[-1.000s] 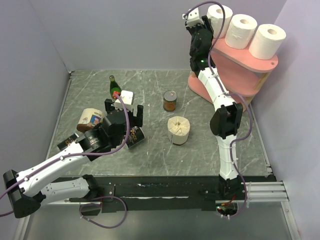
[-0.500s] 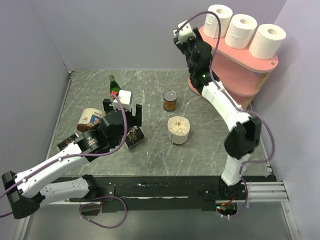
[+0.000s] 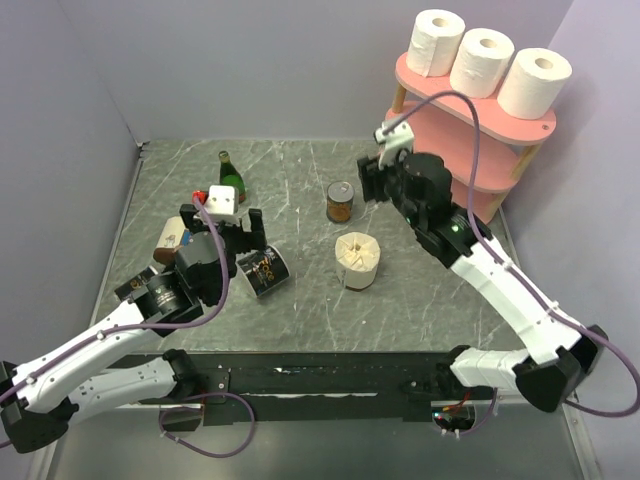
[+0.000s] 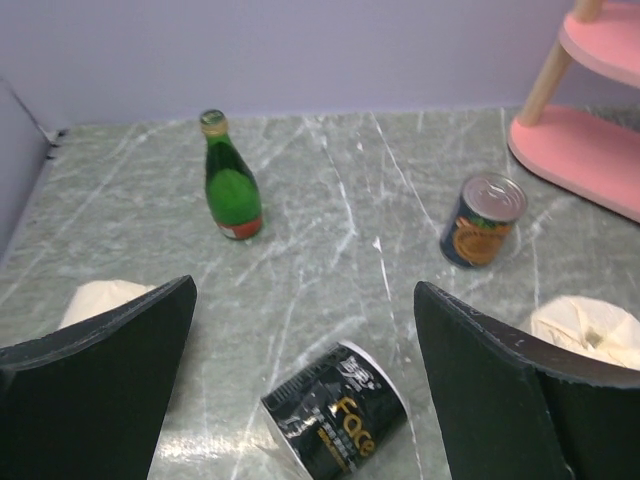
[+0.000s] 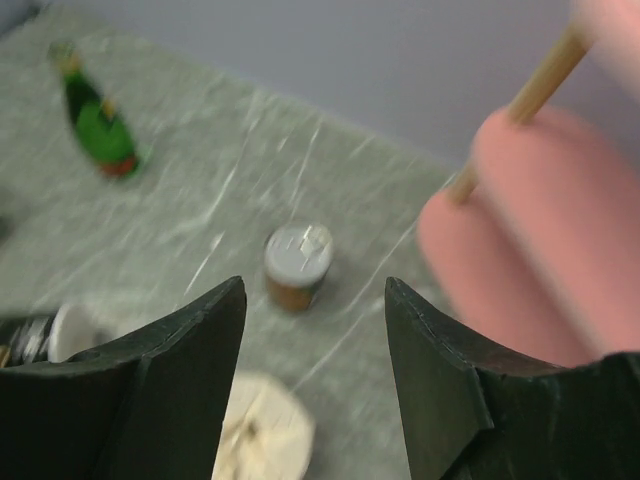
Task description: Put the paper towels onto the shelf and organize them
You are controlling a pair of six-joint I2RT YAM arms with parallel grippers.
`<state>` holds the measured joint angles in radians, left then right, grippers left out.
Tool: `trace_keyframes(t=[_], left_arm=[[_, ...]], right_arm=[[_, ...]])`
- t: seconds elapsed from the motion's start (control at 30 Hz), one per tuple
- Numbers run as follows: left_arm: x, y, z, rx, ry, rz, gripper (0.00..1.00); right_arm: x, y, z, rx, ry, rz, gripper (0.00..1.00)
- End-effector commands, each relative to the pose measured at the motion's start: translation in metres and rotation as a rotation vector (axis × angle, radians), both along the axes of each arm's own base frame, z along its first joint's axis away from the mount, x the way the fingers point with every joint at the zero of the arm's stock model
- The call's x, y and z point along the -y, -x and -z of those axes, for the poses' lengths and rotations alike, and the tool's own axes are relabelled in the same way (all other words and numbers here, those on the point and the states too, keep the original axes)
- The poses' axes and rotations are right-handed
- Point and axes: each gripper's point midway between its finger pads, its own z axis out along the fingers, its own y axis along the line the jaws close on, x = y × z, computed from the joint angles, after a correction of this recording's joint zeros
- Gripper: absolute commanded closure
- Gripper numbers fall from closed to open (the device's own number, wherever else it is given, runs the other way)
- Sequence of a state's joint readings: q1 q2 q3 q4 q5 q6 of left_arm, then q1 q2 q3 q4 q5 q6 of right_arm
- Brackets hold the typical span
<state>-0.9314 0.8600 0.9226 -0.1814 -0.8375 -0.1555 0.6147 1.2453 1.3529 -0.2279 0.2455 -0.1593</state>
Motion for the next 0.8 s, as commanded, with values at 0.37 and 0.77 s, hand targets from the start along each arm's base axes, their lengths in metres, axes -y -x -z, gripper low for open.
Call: trace_keyframes(t=[0.37,0.77], left_arm=[[-0.035,0.001,-0.009,0.093,-0.006,-0.161,0.04],[-0.030,0.003,-0.008,0.066,0.004,-0.140,0.04]], right_arm=[[-0.035,0.114,0.148,-0.599,-0.194,-0.295,0.49],[-0.051,0.102,0.199,-0.738,-0.138,-0.217,0.43]])
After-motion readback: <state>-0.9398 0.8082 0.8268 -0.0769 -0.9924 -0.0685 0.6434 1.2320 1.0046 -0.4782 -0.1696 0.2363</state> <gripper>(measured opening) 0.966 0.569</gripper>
